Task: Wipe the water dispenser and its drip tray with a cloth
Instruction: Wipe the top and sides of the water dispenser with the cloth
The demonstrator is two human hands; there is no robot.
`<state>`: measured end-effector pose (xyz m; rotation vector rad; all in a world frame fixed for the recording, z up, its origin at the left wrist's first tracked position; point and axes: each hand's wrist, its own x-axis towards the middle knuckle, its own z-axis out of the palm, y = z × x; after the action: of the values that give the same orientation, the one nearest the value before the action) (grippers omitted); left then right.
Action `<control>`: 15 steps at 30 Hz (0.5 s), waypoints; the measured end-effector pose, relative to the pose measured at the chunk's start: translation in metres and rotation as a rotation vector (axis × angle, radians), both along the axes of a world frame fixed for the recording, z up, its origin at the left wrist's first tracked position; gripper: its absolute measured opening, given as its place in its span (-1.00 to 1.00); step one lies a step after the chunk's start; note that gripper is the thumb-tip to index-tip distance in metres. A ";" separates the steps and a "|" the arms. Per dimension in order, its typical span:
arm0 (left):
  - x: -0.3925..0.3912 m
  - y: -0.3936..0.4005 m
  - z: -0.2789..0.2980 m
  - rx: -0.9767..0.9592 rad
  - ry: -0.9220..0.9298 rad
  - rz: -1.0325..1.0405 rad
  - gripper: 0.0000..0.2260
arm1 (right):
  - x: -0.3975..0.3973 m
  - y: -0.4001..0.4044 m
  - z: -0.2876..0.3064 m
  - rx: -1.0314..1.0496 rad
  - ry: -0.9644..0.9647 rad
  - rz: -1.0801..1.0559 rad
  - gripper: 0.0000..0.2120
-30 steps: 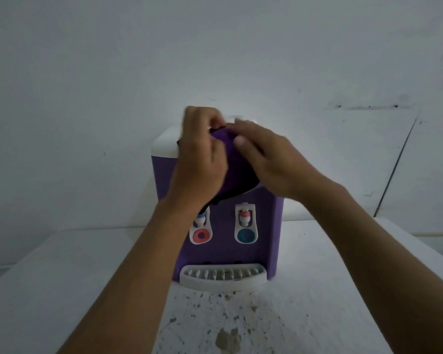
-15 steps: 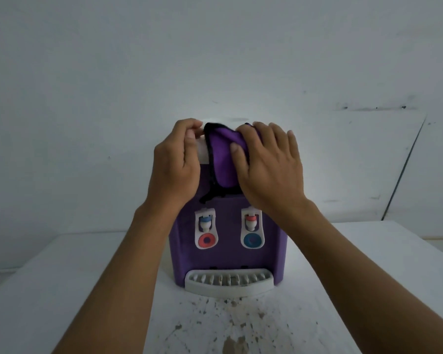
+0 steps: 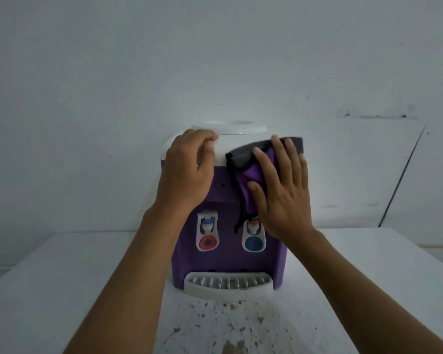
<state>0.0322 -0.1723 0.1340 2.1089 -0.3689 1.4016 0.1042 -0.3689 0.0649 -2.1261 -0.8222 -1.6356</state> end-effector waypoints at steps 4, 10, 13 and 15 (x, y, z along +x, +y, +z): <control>-0.002 -0.001 0.001 0.043 0.025 0.028 -0.76 | -0.001 -0.001 -0.008 0.409 0.273 0.185 -0.43; -0.005 -0.001 0.003 0.053 0.037 0.033 -0.78 | 0.001 0.010 0.032 0.625 0.388 0.172 -0.38; -0.004 0.000 0.003 0.059 0.042 0.029 -0.78 | 0.003 0.008 0.004 0.487 0.260 0.197 -0.43; -0.003 0.001 0.003 0.061 0.046 0.031 -0.78 | 0.007 0.000 -0.026 0.427 0.253 0.249 -0.42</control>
<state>0.0297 -0.1713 0.1375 2.2004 -0.3667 1.3733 0.1111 -0.3686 0.0387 -1.7994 -0.5690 -1.2500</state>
